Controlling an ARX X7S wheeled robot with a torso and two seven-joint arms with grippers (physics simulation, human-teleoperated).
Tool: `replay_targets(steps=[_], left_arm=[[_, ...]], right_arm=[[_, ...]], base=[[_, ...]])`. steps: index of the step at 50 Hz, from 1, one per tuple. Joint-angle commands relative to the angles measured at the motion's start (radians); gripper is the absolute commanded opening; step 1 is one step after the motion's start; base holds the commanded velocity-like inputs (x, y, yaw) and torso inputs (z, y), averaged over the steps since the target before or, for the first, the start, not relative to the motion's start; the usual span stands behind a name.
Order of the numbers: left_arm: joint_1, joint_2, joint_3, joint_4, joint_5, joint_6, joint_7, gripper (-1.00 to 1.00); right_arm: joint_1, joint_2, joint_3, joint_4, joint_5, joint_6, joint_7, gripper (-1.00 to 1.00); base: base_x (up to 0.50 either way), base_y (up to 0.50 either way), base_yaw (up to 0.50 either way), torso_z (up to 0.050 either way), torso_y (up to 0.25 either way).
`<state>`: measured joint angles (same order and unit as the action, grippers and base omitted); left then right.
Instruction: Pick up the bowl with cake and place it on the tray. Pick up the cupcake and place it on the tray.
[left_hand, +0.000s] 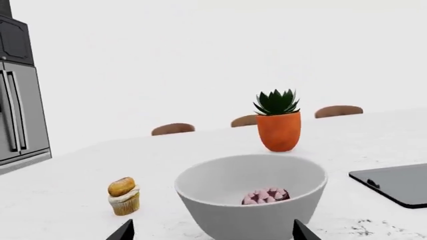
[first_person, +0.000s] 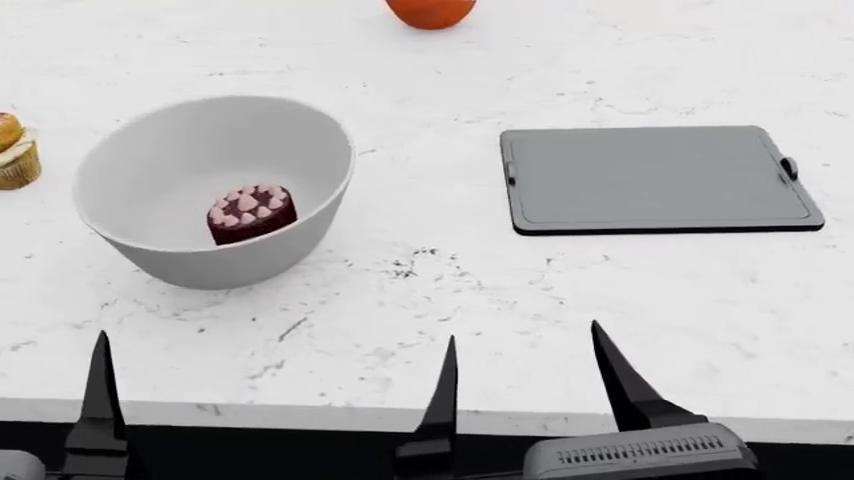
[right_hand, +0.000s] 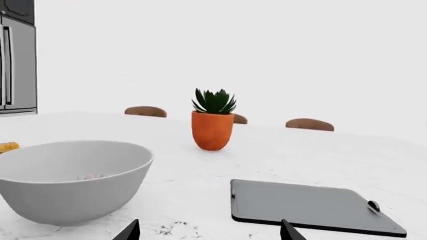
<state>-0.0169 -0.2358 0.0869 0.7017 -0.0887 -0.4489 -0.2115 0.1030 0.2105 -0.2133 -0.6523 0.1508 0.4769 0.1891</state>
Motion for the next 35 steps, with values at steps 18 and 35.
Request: replay_targets(steps=[18, 35], left_arm=[[0.004, -0.018, 0.015, 0.031, -0.021, -0.007, -0.017, 1.0], [-0.002, -0.022, 0.031, 0.007, -0.03, 0.009, -0.023, 1.0]], right_arm=[[0.025, 0.013, -0.004, -0.083, 0.018, 0.072, 0.038, 1.0], [0.021, 0.009, -0.009, -0.058, 0.008, 0.051, 0.067, 1.0]], base=[[0.03, 0.5, 0.0, 0.0, 0.0], [0.14, 0.5, 0.0, 0.0, 0.0]])
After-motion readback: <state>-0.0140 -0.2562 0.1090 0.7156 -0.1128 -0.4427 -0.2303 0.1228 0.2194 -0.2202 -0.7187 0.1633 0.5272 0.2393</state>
